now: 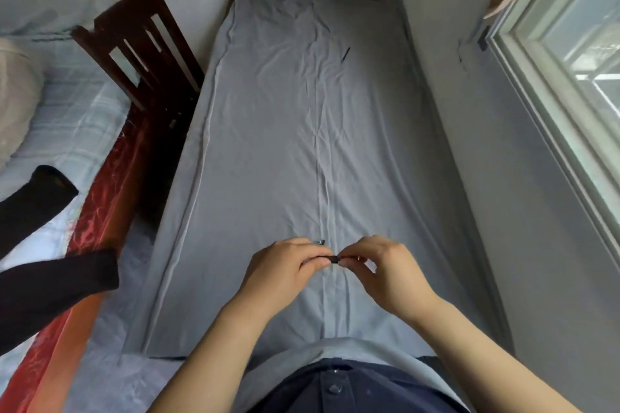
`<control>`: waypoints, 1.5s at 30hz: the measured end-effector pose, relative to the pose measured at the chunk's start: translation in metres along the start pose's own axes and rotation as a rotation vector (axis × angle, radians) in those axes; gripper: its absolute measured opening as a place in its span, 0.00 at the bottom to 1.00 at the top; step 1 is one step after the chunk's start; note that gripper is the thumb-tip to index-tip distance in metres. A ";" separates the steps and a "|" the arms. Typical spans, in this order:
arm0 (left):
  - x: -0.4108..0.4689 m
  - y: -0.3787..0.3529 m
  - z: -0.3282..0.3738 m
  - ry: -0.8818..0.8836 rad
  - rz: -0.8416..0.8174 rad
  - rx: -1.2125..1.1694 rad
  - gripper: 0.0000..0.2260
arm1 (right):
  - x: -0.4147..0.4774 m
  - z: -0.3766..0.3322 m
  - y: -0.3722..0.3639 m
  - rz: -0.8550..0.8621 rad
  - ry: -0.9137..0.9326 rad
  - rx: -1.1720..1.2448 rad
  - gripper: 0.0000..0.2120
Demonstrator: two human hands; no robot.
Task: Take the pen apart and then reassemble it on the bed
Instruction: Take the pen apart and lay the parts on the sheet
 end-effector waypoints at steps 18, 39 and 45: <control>-0.015 0.006 0.011 -0.034 0.082 0.008 0.08 | -0.002 0.001 0.007 -0.104 -0.033 0.013 0.21; -0.021 0.013 0.011 -0.045 0.101 0.022 0.09 | -0.004 -0.003 0.008 -0.109 -0.035 0.136 0.23; -0.018 0.012 0.005 -0.024 0.094 0.004 0.09 | 0.006 -0.009 0.005 -0.119 0.000 0.054 0.07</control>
Point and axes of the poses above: each hand's wrist, its own x-axis towards the middle knuckle, its own y-axis out of the back of the hand, z = x × y, the point moved 4 cm from there along x, towards the middle knuckle, and after that the axes turned 8 degrees about -x, right-handed, at the moved point
